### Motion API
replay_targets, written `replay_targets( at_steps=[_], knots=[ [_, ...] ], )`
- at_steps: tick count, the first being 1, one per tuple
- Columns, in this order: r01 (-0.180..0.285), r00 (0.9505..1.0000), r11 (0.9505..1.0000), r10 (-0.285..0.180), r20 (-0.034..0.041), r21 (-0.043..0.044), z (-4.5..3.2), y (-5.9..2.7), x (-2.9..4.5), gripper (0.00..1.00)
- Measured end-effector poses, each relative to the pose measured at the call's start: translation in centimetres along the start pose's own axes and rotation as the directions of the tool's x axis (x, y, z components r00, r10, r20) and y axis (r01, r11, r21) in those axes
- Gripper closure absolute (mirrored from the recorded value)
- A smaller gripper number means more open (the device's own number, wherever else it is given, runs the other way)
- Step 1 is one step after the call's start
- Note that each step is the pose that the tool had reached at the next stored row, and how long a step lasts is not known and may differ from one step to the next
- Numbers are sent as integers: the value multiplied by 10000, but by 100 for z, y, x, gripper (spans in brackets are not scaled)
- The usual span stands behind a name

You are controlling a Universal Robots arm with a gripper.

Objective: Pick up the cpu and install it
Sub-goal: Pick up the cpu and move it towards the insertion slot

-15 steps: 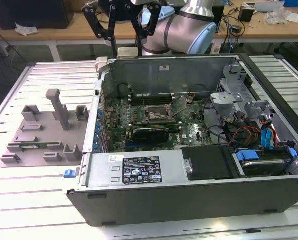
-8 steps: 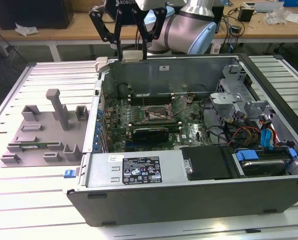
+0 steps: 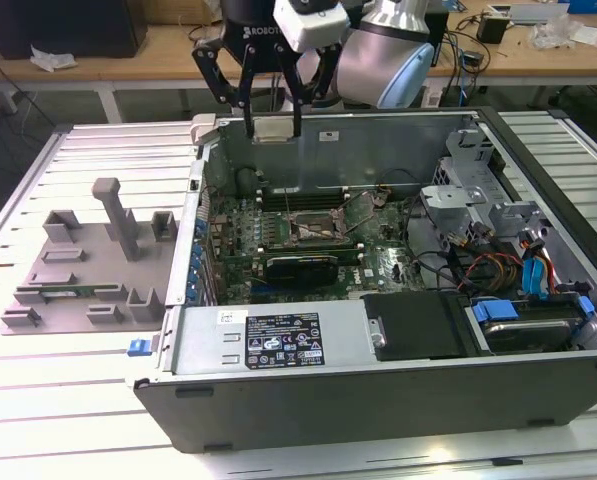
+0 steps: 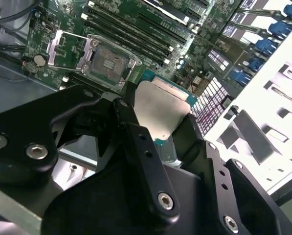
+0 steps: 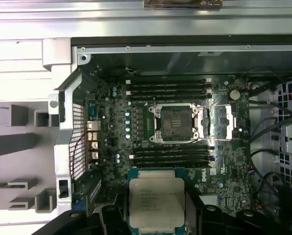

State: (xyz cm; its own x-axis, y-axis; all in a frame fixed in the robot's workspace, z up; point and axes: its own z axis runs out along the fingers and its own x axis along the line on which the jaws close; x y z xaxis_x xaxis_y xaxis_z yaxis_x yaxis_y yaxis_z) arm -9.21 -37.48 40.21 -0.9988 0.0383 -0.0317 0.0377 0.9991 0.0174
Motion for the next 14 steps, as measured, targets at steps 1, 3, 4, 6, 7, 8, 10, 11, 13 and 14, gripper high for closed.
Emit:
replay_targets(
  at_steps=[1, 3, 4, 6, 7, 8, 10, 11, 13, 14],
  knots=[
    [0, 10000, 10000, 0, -2, 0, 20, 0, -2, 45],
    [0, 10000, 10000, 0, -12, 2, 83, -1, -18, 45],
    [0, 10000, 10000, 0, -15, 2, 108, -1, -22, 45],
    [0, 10000, 10000, 0, -19, 1, 181, -1, -41, 45],
    [0, 10000, 10000, 0, -19, 2, 206, -2, -49, 45],
    [0, 10000, 10000, 0, -20, 3, 225, -2, -54, 45],
    [0, 10000, 10000, 0, -20, 2, 265, -2, -61, 45],
    [-1, 10000, 10000, 1, -20, 2, 282, -2, -64, 45],
    [0, 10000, 10000, 0, -23, 3, 339, -3, -71, 45],
    [-2, 10000, 10000, 2, -24, 3, 357, -3, -72, 45]
  ],
)
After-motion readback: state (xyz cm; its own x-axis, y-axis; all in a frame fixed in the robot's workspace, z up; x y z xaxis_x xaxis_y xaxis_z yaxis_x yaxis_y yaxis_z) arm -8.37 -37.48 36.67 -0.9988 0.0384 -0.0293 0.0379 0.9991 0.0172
